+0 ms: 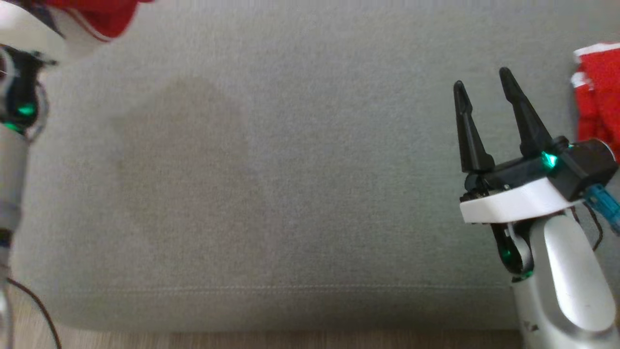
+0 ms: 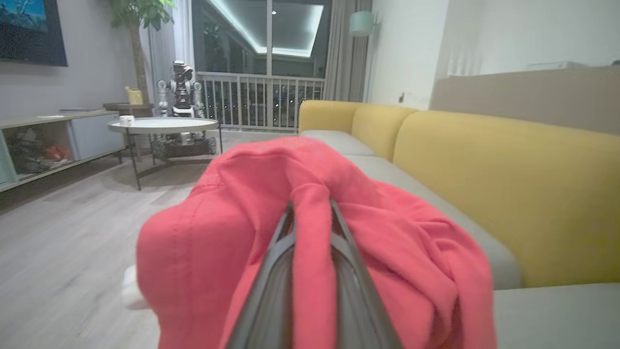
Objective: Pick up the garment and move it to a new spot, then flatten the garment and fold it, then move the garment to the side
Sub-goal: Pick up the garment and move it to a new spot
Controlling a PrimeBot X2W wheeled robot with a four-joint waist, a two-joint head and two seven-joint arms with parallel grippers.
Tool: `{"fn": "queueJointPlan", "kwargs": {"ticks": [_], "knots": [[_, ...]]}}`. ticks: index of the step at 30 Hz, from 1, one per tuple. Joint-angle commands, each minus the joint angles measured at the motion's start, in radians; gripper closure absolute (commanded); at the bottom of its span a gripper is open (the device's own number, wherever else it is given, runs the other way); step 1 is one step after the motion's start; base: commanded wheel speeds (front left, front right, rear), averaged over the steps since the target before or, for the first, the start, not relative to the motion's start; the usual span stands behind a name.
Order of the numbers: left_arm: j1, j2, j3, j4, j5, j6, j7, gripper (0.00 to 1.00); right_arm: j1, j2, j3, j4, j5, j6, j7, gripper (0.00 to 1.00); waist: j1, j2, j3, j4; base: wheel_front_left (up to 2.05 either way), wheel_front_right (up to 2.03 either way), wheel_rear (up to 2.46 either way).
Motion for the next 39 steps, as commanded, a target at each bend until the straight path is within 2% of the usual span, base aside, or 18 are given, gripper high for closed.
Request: {"fn": "queueJointPlan", "kwargs": {"ticks": [1, 8, 14, 19, 20, 23, 27, 28, 29, 30, 34, 39], "knots": [[0.003, 0.024, 0.034, -0.081, -0.003, 0.014, -0.009, 1.00, 0.001, 0.010, 0.012, -0.033, 0.013, 0.000, -0.009, 0.00, 0.0000, 0.0000, -0.058, -0.036, 0.00, 0.00, 0.00], [0.111, -0.067, -0.003, -0.335, -0.042, 0.087, 0.070, 1.00, 0.005, 0.010, 0.008, -0.065, 0.039, 0.000, -0.009, 0.00, 0.0000, 0.0000, -0.083, -0.118, 0.00, 0.00, 0.00], [0.228, -0.167, -0.062, -0.437, -0.050, 0.191, 0.118, 1.00, 0.002, 0.010, 0.008, -0.097, 0.065, 0.000, -0.009, 0.00, 0.0000, 0.0000, -0.068, -0.219, 0.00, 0.00, 0.00], [0.275, -0.254, -0.128, -0.366, -0.012, 0.237, 0.081, 1.00, -0.005, 0.010, 0.014, -0.113, 0.076, 0.000, -0.009, 0.00, 0.0000, 0.0000, -0.042, -0.295, 0.00, 0.00, 0.00], [0.275, -0.254, -0.128, -0.366, -0.012, 0.237, 0.081, 1.00, -0.005, 0.010, 0.014, -0.113, 0.076, 0.000, -0.009, 0.00, 0.0000, 0.0000, -0.042, -0.295, 0.00, 0.00, 0.00], [0.277, -0.300, -0.172, -0.242, 0.029, 0.259, 0.053, 1.00, -0.009, 0.010, 0.028, -0.112, 0.088, 0.000, -0.009, 0.00, 0.0000, 0.0000, -0.024, -0.333, 0.00, 0.00, 0.00], [0.259, -0.357, -0.194, -0.122, 0.039, 0.240, 0.017, 1.00, -0.015, 0.010, 0.046, -0.114, 0.098, 0.000, -0.009, 0.00, 0.0000, 0.0000, -0.005, -0.364, 0.00, 0.00, 0.00], [0.251, -0.366, -0.196, -0.104, 0.041, 0.233, 0.010, 0.65, -0.014, 0.010, 0.044, -0.115, 0.101, 0.000, -0.009, 0.00, 0.0000, 0.0000, -0.004, -0.366, 0.00, 0.00, 0.00], [0.245, -0.373, -0.195, -0.091, 0.039, 0.223, 0.004, 0.10, -0.013, 0.010, 0.041, -0.115, 0.106, 0.000, -0.009, 0.00, 0.0000, 0.0000, -0.003, -0.366, 0.00, 0.00, 0.00], [0.238, -0.378, -0.195, -0.080, 0.039, 0.215, 0.000, 0.00, -0.012, 0.010, 0.040, -0.115, 0.113, 0.000, -0.009, 0.00, 0.0000, 0.0000, -0.003, -0.364, 0.00, 0.00, 0.00], [0.222, -0.376, -0.160, -0.071, 0.055, 0.204, -0.011, 0.00, -0.002, 0.010, 0.053, -0.107, 0.118, 0.000, -0.009, 0.00, 0.0000, 0.0000, -0.021, -0.330, 0.00, 0.00, 0.00], [0.268, -0.326, -0.072, -0.198, 0.135, 0.204, -0.012, 0.00, 0.014, 0.010, 0.044, -0.091, 0.102, 0.000, -0.009, 0.00, 0.0000, 0.0000, -0.065, -0.240, 0.00, 0.00, 0.00]]}}
